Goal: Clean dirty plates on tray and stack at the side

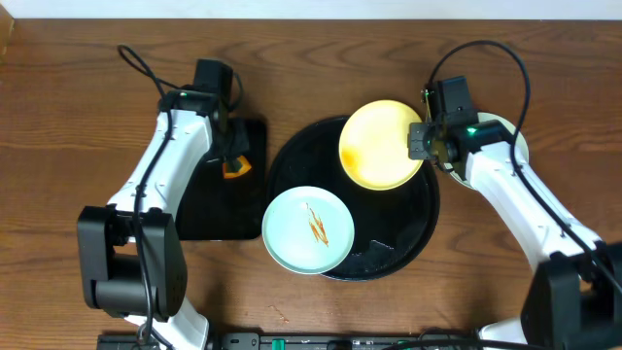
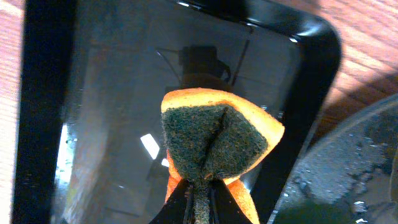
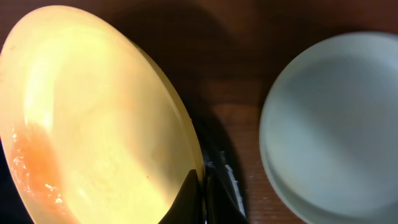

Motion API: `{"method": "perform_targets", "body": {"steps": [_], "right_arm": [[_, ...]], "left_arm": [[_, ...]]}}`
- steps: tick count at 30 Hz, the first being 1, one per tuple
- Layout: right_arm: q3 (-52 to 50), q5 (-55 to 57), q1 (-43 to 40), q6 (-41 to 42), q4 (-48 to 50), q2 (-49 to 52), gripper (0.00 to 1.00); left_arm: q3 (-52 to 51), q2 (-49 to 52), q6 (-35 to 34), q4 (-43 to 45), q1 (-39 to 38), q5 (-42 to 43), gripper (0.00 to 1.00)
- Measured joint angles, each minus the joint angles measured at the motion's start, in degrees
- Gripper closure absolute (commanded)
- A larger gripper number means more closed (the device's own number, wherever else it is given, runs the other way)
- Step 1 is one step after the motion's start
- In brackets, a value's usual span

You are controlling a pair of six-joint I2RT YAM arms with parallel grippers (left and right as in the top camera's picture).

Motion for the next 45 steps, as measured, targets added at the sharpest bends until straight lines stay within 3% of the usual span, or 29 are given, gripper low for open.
{"method": "perform_targets", "body": {"steps": [11,21,30,40,45], "right_arm": [[0.0,9.5,2.2,-7.4,-0.6,-5.6,0.99],[0.0,31.1,12.9,-16.0,3.2,-6.0,0.99],[0.0,40.7,21.4,-24.0,8.3,-6.0,0.99],[0.0,44.5,21.4,-24.4,8.8,-6.0,0.99],[0.0,44.5,20.2,-18.1,7.1,-6.0,0.99]], "left_arm": [[-5.2,0.0,0.6,1.5,2.3,0.0,0.92],[-5.5,0.0,0.7,1.8,2.3,0.0,0.92],[-5.5,0.0,0.7,1.8,2.3,0.0,0.92],[-5.5,0.0,0.7,1.8,2.3,0.0,0.91],[-5.5,0.0,0.7,1.8,2.3,0.0,0.92]]}}
